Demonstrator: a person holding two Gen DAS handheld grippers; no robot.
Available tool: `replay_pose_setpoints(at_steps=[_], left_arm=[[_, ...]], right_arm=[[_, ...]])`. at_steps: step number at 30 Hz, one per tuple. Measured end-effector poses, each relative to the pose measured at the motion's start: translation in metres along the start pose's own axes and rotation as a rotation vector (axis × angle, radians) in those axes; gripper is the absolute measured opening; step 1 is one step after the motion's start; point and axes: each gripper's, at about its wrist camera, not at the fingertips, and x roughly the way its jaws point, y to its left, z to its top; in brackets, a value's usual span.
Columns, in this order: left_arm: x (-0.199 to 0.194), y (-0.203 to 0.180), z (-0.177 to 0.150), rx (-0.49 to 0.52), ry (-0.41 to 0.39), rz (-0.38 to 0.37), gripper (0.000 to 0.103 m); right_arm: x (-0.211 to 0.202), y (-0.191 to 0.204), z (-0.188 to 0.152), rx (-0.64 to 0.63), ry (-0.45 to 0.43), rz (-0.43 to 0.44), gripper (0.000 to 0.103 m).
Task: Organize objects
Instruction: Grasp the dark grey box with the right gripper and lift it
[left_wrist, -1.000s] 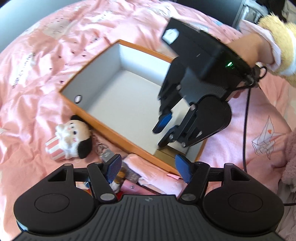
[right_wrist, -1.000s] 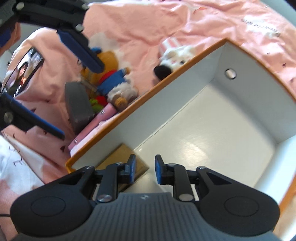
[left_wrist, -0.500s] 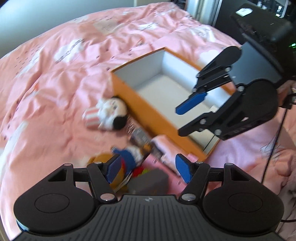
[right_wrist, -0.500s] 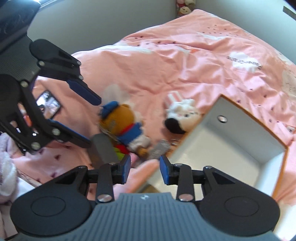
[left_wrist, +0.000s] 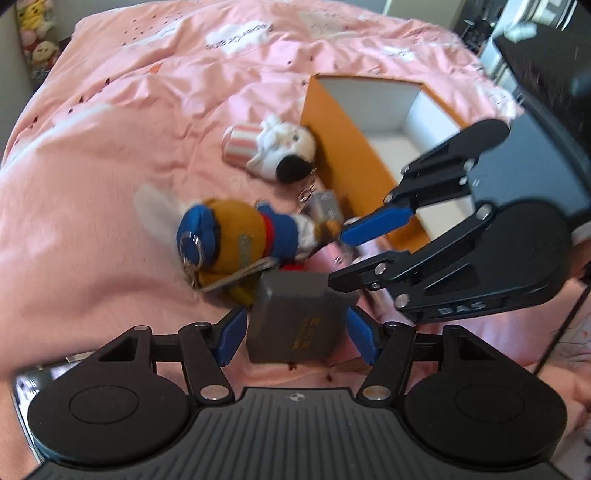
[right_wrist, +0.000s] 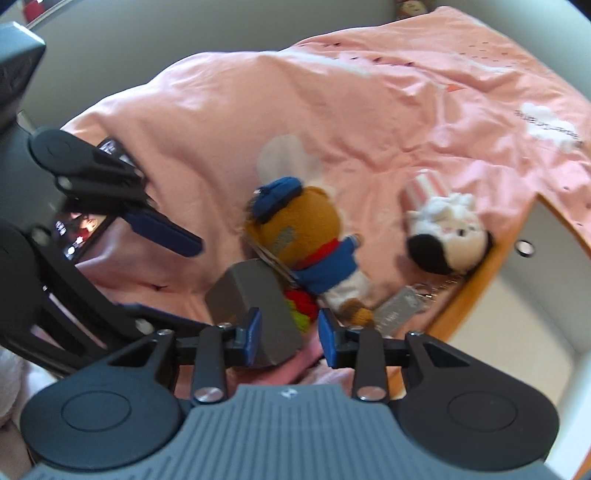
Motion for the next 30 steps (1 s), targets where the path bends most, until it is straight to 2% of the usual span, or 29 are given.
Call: replay_pose_setpoints(at_steps=[3,6,10,15,24,30], left_arm=[[0.010,0.003,-0.005,-0.019,0.024,0.036,0.072],[0.015,0.007,-0.009,-0.035,0.036,0.054,0.062],[0.019,0.007,-0.012,-0.018,0.052,0.077,0.056],[0.025,0.008,-0.015,-0.011,0.070,0.121,0.049],[0.027,0.010,-0.023,-0.012,0.090,0.129,0.048],[0.019,0.009,-0.030,-0.019,0.085,0.130,0.047]], right_arm=[[0.008,-0.002,0.006,-0.025,0.030,0.037,0.038],[0.019,-0.002,0.012,-0.033,0.059,0.081,0.044],[0.033,0.000,0.019,-0.046,0.084,0.100,0.050],[0.049,-0.002,0.025,-0.036,0.115,0.126,0.051],[0.066,-0.011,0.024,0.039,0.144,0.182,0.052],[0.056,-0.004,0.018,0.032,0.136,0.164,0.045]])
